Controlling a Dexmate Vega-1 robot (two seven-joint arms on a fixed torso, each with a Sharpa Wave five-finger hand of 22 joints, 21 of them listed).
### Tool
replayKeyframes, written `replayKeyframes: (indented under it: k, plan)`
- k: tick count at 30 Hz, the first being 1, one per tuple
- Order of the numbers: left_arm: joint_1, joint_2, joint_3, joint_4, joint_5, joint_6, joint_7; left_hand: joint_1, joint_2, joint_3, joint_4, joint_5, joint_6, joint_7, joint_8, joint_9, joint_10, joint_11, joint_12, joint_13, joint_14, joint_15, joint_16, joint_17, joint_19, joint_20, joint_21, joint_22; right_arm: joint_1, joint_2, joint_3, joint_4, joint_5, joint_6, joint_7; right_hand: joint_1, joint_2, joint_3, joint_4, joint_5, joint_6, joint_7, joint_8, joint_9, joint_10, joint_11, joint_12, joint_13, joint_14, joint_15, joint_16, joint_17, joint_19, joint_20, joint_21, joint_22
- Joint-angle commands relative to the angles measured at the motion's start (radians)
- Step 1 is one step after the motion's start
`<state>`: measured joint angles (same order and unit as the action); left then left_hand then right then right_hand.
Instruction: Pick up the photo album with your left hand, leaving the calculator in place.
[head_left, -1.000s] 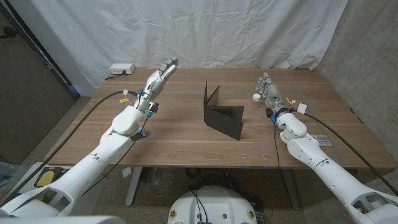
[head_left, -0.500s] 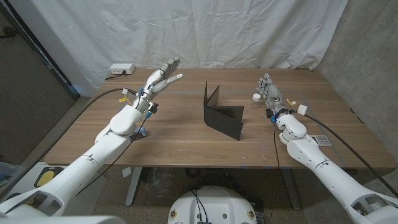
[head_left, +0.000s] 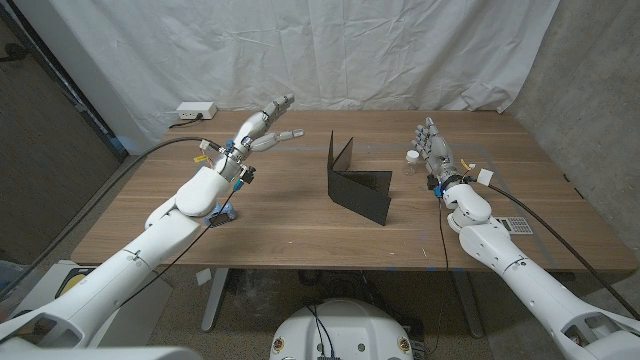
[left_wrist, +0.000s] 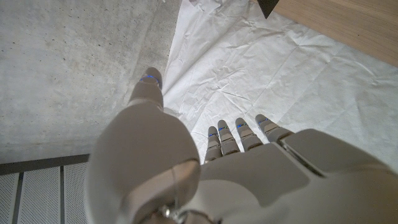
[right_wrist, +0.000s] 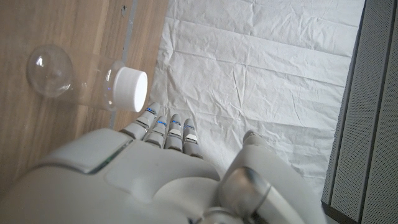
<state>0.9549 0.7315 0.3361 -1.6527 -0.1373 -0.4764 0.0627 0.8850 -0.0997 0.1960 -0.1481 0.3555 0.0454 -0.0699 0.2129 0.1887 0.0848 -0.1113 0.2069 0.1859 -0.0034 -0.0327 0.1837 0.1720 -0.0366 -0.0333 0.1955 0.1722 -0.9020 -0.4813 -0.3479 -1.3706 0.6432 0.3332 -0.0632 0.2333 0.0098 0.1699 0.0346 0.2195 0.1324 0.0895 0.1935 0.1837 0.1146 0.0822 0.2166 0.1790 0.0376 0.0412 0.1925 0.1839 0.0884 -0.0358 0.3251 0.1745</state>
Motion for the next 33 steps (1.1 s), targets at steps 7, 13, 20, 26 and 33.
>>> replayKeyframes:
  k: [7, 13, 20, 26, 33]
  plan:
    - [0.036, 0.031, -0.012, -0.104, 0.103, 0.075, 0.066, 0.025, 0.004, -0.002, -0.002, -0.004, 0.021, -0.017, 0.008, 0.004, 0.012, -0.017, 0.004, 0.003, -0.002, -0.075, -0.001, 0.003, -0.007, 0.006, -0.003, 0.005, 0.010, 0.013, 0.004, 0.025, 0.010, 0.018, 0.011, 0.015, 0.002, 0.004, -0.007, -0.005, 0.010, -0.004, 0.006, 0.006, 0.006, 0.002, 0.001, 0.006, 0.005, 0.004, 0.004, 0.004, 0.011, -0.028, -0.005, 0.003]
    - [0.036, 0.052, -0.009, -0.128, 0.119, 0.114, 0.054, 0.029, 0.010, -0.004, 0.002, -0.009, 0.026, -0.026, 0.008, 0.005, 0.016, -0.026, 0.005, 0.003, -0.001, -0.077, 0.000, 0.003, -0.010, 0.011, -0.002, 0.006, 0.017, 0.016, 0.005, 0.029, 0.010, 0.017, 0.010, 0.015, 0.002, 0.004, -0.007, -0.005, 0.010, -0.004, 0.006, 0.006, 0.007, 0.004, 0.001, 0.006, 0.006, 0.004, 0.004, 0.004, 0.011, -0.028, -0.006, 0.003]
    - [0.057, 0.090, -0.011, -0.205, 0.187, 0.185, 0.064, 0.041, 0.017, -0.006, 0.005, -0.015, 0.027, -0.038, 0.004, 0.005, 0.011, -0.041, 0.000, 0.003, -0.006, -0.080, -0.003, 0.002, -0.021, 0.009, -0.004, 0.006, 0.022, 0.023, 0.005, 0.031, 0.007, 0.023, 0.003, 0.014, 0.003, 0.003, -0.008, -0.005, 0.011, -0.005, 0.006, 0.006, 0.009, 0.008, 0.001, 0.006, 0.006, 0.006, 0.004, 0.005, 0.009, -0.027, -0.010, 0.003]
    - [0.078, 0.113, -0.020, -0.243, 0.222, 0.227, 0.078, 0.047, 0.018, -0.011, 0.008, -0.021, 0.016, -0.038, -0.003, 0.005, 0.000, -0.037, -0.004, 0.003, -0.016, -0.077, -0.005, 0.002, -0.021, 0.045, -0.002, 0.007, 0.019, 0.028, 0.008, 0.024, 0.004, 0.034, -0.007, 0.014, 0.004, 0.002, -0.008, -0.006, 0.010, -0.005, 0.005, 0.006, 0.007, 0.006, 0.000, 0.006, 0.004, 0.005, 0.002, 0.005, 0.008, -0.028, -0.014, 0.004]
    - [0.101, 0.135, -0.038, -0.263, 0.225, 0.227, 0.083, 0.047, 0.017, -0.017, 0.012, -0.027, 0.012, -0.041, -0.006, 0.005, -0.003, -0.035, -0.005, 0.003, -0.022, -0.080, -0.005, 0.003, -0.023, 0.044, 0.000, 0.008, 0.013, 0.031, 0.010, 0.007, 0.004, 0.035, -0.018, 0.013, 0.004, 0.002, -0.008, -0.006, 0.009, -0.004, 0.005, 0.006, 0.010, 0.005, 0.001, 0.006, 0.010, 0.005, 0.005, 0.006, 0.010, -0.026, -0.016, 0.004]
